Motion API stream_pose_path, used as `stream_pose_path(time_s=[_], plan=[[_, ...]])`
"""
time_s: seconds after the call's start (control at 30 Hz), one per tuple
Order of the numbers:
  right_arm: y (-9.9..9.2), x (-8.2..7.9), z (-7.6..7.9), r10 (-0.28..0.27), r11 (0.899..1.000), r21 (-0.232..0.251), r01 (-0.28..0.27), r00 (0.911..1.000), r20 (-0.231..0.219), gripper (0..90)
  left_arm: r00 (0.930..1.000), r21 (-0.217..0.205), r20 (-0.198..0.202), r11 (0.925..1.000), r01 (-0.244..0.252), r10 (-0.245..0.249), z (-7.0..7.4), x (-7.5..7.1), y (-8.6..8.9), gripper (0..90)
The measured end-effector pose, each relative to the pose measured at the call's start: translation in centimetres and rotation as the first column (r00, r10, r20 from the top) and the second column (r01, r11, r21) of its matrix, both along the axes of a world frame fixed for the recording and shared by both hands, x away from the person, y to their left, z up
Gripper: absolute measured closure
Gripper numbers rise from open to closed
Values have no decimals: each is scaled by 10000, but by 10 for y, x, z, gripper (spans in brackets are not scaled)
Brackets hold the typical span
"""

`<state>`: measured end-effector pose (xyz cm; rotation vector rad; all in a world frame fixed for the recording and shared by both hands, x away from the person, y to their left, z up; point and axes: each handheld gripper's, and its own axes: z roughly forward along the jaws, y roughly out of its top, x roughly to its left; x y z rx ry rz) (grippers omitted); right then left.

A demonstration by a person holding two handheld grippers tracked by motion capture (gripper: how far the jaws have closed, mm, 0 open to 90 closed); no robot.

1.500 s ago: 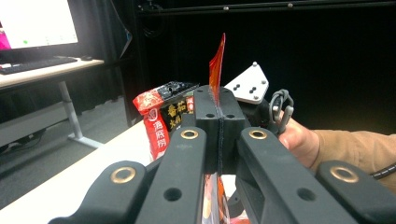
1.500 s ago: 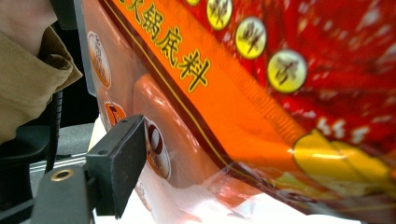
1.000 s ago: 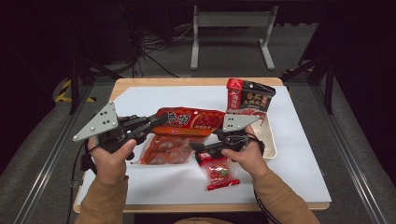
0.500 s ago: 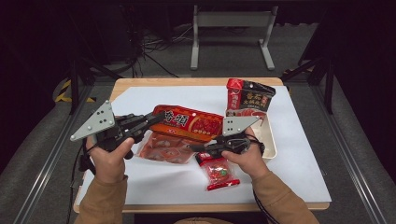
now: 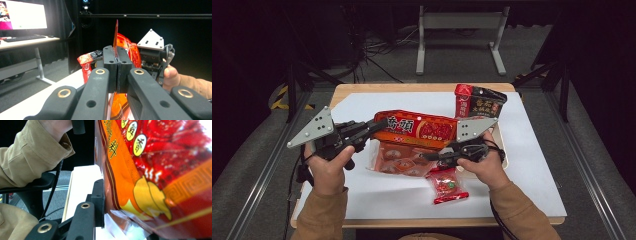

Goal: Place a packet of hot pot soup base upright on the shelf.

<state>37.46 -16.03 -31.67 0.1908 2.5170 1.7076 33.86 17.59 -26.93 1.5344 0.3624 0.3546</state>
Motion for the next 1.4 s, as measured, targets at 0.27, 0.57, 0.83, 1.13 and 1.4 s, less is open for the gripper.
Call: stream_pose_path(time_s=[0.27, 0.57, 0.83, 1.13, 1.4], plan=[[-11, 1, 11, -235, 9993, -279, 232, 9997, -99, 705, 9999, -76, -75, 9999, -112, 112, -1, 1, 1, 811], [-26, 3, 26, -681, 9962, -563, 667, 9974, -232, 705, 9967, 389, -143, 9961, -792, 798, -1, 2, 0, 567], [-39, 4, 41, -1108, 9914, -739, 1078, 9931, -376, 705, 9961, 431, -252, 9956, -831, 842, -2, 4, 2, 504], [-56, 6, 58, -1586, 9840, -882, 1550, 9867, -365, 705, 9922, 646, -489, 9916, -1117, 1149, -6, 8, 8, 491], [-68, 7, 69, -1846, 9802, -794, 1814, 9822, -346, 705, 9860, 874, -707, 9856, -1449, 1512, -12, 15, 13, 475]])
